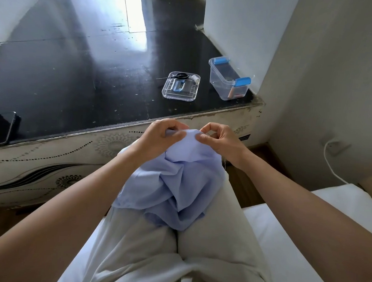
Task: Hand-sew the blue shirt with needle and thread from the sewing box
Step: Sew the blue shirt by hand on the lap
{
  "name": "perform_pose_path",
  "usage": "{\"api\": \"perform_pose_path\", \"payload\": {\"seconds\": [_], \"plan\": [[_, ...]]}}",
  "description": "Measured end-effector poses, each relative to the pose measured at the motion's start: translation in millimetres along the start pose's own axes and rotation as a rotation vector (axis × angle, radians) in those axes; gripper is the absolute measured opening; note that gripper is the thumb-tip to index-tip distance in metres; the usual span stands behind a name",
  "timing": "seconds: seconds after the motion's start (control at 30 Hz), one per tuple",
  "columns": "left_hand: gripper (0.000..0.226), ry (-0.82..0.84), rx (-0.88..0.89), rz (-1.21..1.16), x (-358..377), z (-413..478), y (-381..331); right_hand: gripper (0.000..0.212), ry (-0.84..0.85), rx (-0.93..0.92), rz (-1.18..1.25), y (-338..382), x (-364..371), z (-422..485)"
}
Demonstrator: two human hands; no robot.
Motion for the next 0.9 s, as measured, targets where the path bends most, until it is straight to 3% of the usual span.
{"api": "perform_pose_path", "payload": {"seconds": [0.2, 0.9], "plan": [[0.003, -0.090, -0.075, -0.123, 5, -1, 1, 0.013, -0.032, -0.001, 0.055, 1, 1, -3], [0.009, -0.052, -0.308, -0.306, 22, 3, 8, 0.016, -0.093, 0.058, 0.103, -9, -13, -7]]}}
Point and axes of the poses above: each hand's wrist, its own z-axis towards the middle knuckle, its own x-axis out of the palm, y = z × x, the point moved 6 cm from there along z, towards the middle knuckle, and after that the axes turned 3 degrees about x, right-handed, at the moved point
